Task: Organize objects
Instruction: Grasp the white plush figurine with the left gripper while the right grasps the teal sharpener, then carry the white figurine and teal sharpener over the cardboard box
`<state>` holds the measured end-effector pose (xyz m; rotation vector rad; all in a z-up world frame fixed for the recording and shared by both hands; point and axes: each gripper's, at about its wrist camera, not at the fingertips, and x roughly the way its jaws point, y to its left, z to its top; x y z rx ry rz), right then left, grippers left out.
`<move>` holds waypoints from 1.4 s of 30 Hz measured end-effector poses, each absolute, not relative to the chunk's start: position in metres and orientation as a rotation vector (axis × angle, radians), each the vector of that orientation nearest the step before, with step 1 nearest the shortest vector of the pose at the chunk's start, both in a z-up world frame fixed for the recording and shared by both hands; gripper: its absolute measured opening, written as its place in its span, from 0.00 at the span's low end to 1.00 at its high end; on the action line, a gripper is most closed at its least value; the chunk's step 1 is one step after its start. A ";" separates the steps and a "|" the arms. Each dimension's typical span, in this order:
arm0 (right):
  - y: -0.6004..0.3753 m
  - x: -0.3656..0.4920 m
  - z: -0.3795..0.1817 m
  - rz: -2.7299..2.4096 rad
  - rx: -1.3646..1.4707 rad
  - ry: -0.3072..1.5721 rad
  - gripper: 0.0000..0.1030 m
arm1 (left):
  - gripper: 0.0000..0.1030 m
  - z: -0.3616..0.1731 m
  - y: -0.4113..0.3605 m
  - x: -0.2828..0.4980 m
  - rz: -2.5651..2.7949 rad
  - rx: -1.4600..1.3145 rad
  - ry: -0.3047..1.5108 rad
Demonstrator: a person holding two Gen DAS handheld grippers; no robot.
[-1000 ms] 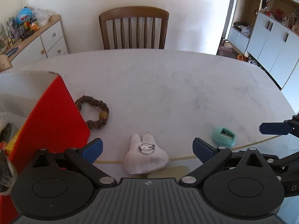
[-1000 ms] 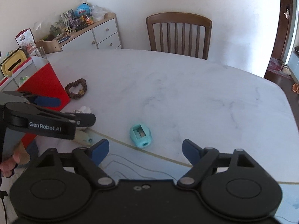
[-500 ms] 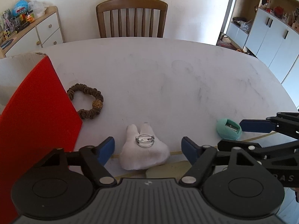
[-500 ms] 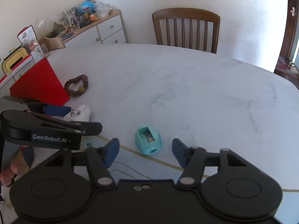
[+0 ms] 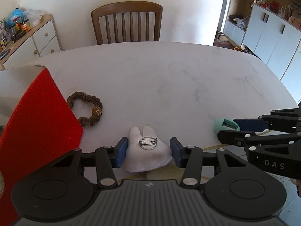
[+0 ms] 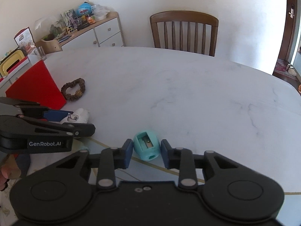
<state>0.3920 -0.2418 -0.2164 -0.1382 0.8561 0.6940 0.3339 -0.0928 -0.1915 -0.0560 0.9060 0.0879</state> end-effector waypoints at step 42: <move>-0.197 0.254 -0.051 0.767 -0.136 0.691 0.30 | 0.46 -0.047 -0.019 0.203 -0.077 -0.130 0.767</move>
